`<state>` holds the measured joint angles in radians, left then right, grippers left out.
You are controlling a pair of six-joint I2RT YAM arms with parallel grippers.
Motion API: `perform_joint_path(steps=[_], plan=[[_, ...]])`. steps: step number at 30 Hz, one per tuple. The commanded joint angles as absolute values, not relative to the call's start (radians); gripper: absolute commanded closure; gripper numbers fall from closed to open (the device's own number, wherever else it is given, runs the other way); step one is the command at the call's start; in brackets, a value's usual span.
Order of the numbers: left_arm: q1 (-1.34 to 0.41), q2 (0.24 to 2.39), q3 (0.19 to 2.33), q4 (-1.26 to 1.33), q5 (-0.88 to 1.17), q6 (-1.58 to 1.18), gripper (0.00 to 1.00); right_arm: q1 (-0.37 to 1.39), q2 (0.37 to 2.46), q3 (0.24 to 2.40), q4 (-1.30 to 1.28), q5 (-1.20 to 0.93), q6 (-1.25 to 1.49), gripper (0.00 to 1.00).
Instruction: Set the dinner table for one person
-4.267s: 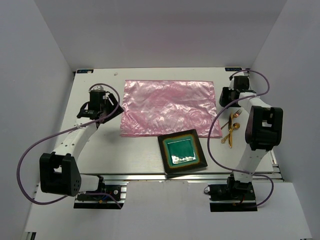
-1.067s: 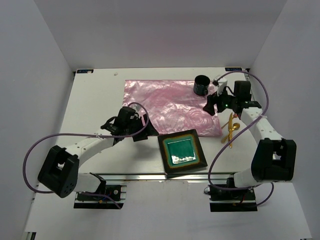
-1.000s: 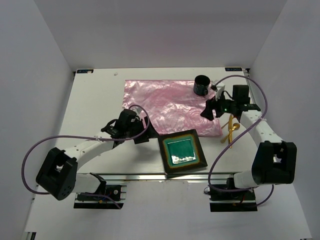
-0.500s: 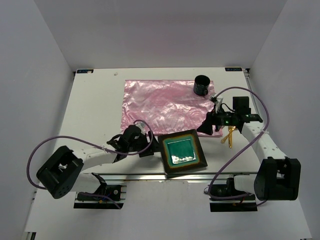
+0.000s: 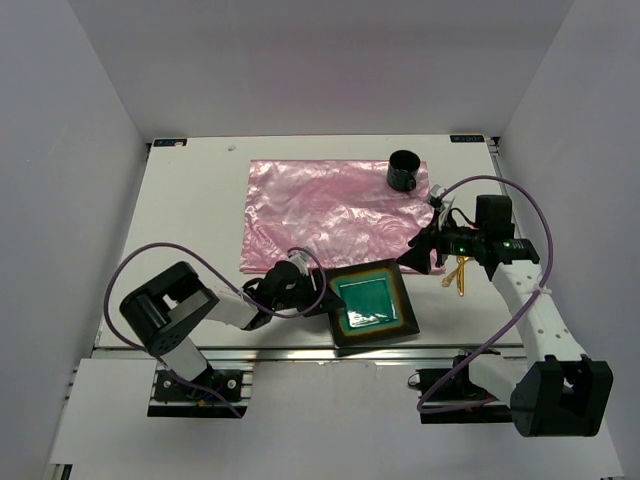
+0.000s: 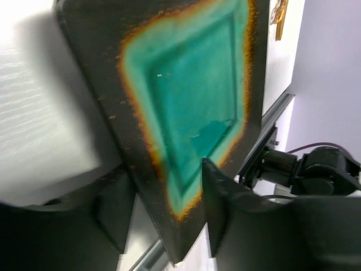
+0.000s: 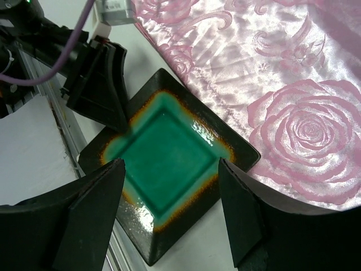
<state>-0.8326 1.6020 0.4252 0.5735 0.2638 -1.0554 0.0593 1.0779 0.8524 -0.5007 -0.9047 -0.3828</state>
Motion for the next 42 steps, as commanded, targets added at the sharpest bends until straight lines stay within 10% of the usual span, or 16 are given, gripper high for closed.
perform_joint_path(steps=[1, 16, 42], plan=[[-0.87, 1.672, 0.41, 0.635, 0.268, -1.091, 0.44, 0.054, 1.036, 0.854, -0.506, -0.917, -0.39, 0.28], [-0.894, 1.6, 0.406, 0.568, 0.233, -1.051, 1.0, 0.04, 0.989, 0.839, -0.495, -0.91, -0.359, 0.28], [-0.784, 1.244, 0.589, 0.146, 0.382, -0.701, 1.0, 0.034, 0.953, 0.881, -0.426, -0.862, -0.285, 0.29]])
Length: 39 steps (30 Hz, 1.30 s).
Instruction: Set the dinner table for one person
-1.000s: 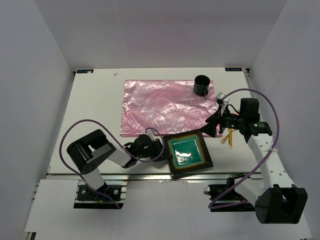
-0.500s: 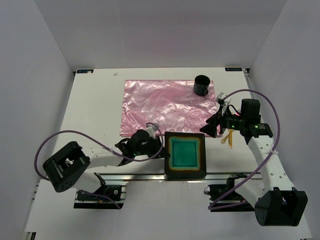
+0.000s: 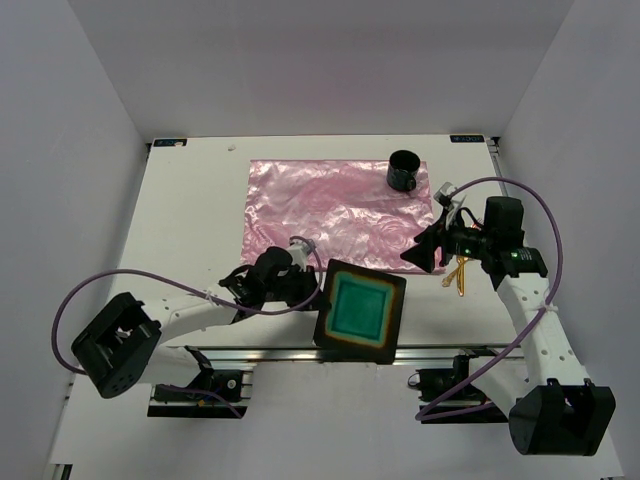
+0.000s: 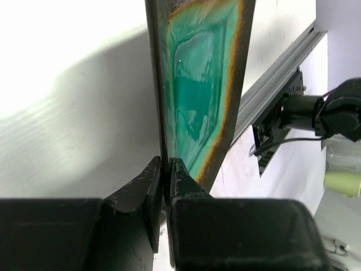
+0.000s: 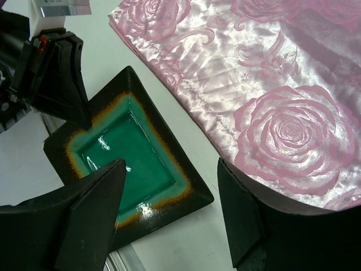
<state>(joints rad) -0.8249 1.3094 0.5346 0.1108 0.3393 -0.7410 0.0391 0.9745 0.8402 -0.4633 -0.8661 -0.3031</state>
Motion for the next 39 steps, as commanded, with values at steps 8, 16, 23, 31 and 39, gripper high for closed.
perform_joint_path(steps=[8, 16, 23, 31, 39], plan=[[-0.648, 1.25, 0.698, 0.092, 0.492, -0.655, 1.0, 0.028, 0.936, 0.862, -0.4, -0.861, -0.259, 0.29], [-0.56, 1.319, 0.759, 0.127, 0.604, -0.669, 1.0, 0.018, 0.939, 0.851, -0.384, -0.857, -0.252, 0.29], [-0.465, 1.367, 0.79, 0.236, 0.695, -0.738, 1.0, 0.012, 0.939, 0.842, -0.379, -0.857, -0.25, 0.29], [-0.356, 1.558, 1.001, 0.201, 0.833, -0.7, 1.0, 0.012, 0.951, 0.831, -0.374, -0.862, -0.253, 0.29], [-0.295, 1.807, 1.219, 0.285, 0.91, -0.747, 1.0, -0.021, 0.968, 0.819, -0.354, -0.864, -0.247, 0.29]])
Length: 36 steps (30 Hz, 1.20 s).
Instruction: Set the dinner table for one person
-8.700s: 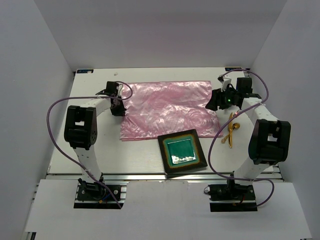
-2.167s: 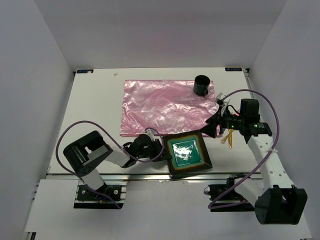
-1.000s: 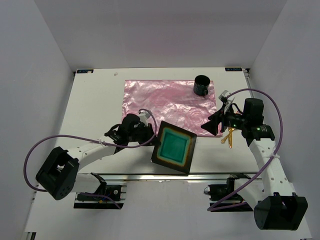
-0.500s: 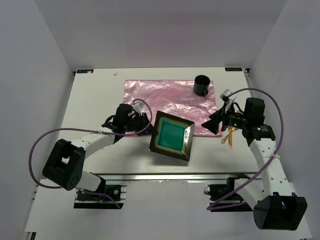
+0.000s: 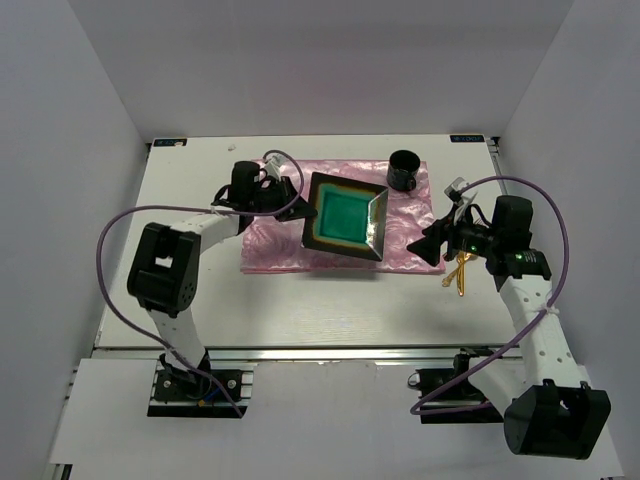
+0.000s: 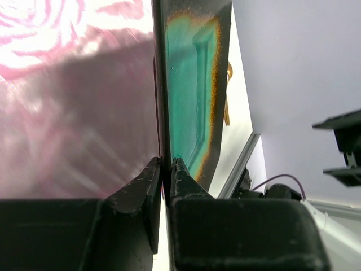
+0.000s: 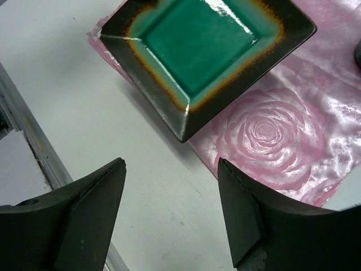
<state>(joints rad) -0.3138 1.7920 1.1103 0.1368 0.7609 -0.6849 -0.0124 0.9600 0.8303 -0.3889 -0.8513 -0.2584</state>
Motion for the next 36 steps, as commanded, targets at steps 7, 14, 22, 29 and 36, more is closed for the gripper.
perform_joint_path(steps=[7, 14, 22, 29, 36], plan=[[-0.252, 1.989, 1.344, 0.435, 0.945, -0.876, 1.0, -0.031, 0.995, 0.819, -0.33, -0.864, -0.239, 0.29], [-0.241, 2.123, 1.41, 0.56, 0.956, -0.982, 1.0, -0.037, 1.032, 0.828, -0.315, -0.865, -0.241, 0.29], [-0.238, 2.192, 1.45, 0.503, 0.963, -0.942, 1.0, -0.038, 1.072, 0.841, -0.305, -0.874, -0.241, 0.29], [-0.235, 2.214, 1.456, 0.416, 0.963, -0.873, 1.0, -0.038, 1.085, 0.841, -0.295, -0.874, -0.239, 0.29], [-0.232, 2.235, 1.473, 0.355, 0.928, -0.847, 1.0, -0.04, 1.086, 0.836, -0.288, -0.873, -0.236, 0.29]])
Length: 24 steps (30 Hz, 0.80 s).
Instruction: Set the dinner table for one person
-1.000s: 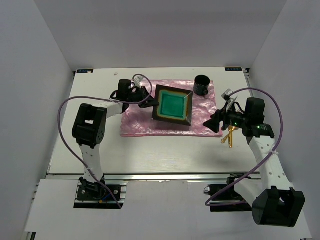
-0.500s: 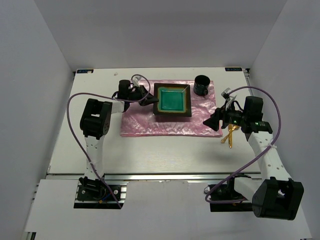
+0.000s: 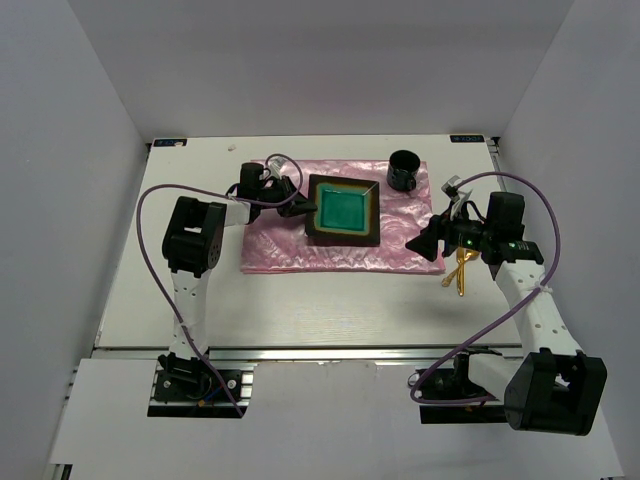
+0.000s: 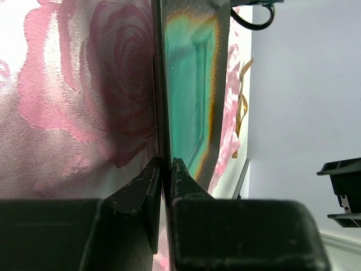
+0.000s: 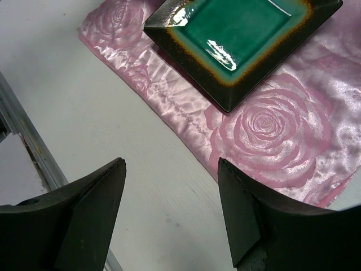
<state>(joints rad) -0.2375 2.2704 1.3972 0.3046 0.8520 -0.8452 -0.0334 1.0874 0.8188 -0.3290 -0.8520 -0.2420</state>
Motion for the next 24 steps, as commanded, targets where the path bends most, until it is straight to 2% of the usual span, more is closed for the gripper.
perform_joint_path(steps=[1, 3, 9, 11, 14, 18, 21, 22, 23, 24], plan=[[-0.233, 2.24, 1.477, 0.338, 0.919, -0.838, 1.0, -0.04, 1.088, 0.838, -0.29, -0.873, -0.236, 0.29], [-0.232, 2.24, 1.482, 0.287, 0.894, -0.809, 0.91, -0.04, 1.089, 0.842, -0.288, -0.87, -0.236, 0.29], [-0.222, 2.22, 1.5, 0.158, 0.836, -0.727, 0.53, -0.044, 1.086, 0.841, -0.29, -0.87, -0.236, 0.29], [-0.218, 2.212, 1.506, 0.126, 0.813, -0.713, 0.37, -0.044, 1.086, 0.841, -0.29, -0.871, -0.238, 0.29], [-0.199, 2.191, 1.538, 0.019, 0.747, -0.665, 0.28, -0.046, 1.086, 0.845, -0.299, -0.871, -0.247, 0.29], [-0.184, 2.137, 1.669, -0.236, 0.588, -0.54, 0.24, -0.046, 1.08, 0.85, -0.319, -0.822, -0.258, 0.29], [-0.184, 2.05, 1.741, -0.365, 0.439, -0.476, 0.25, -0.046, 1.066, 0.844, -0.313, -0.652, -0.238, 0.31], [-0.184, 2.016, 1.721, -0.368, 0.408, -0.476, 0.26, -0.046, 1.063, 0.841, -0.29, -0.521, -0.221, 0.32], [-0.186, 1.978, 1.701, -0.364, 0.361, -0.477, 0.28, -0.046, 1.06, 0.839, -0.281, -0.458, -0.178, 0.34], [-0.184, 1.895, 1.674, -0.354, 0.344, -0.48, 0.4, -0.046, 1.061, 0.841, -0.275, -0.386, -0.157, 0.36]])
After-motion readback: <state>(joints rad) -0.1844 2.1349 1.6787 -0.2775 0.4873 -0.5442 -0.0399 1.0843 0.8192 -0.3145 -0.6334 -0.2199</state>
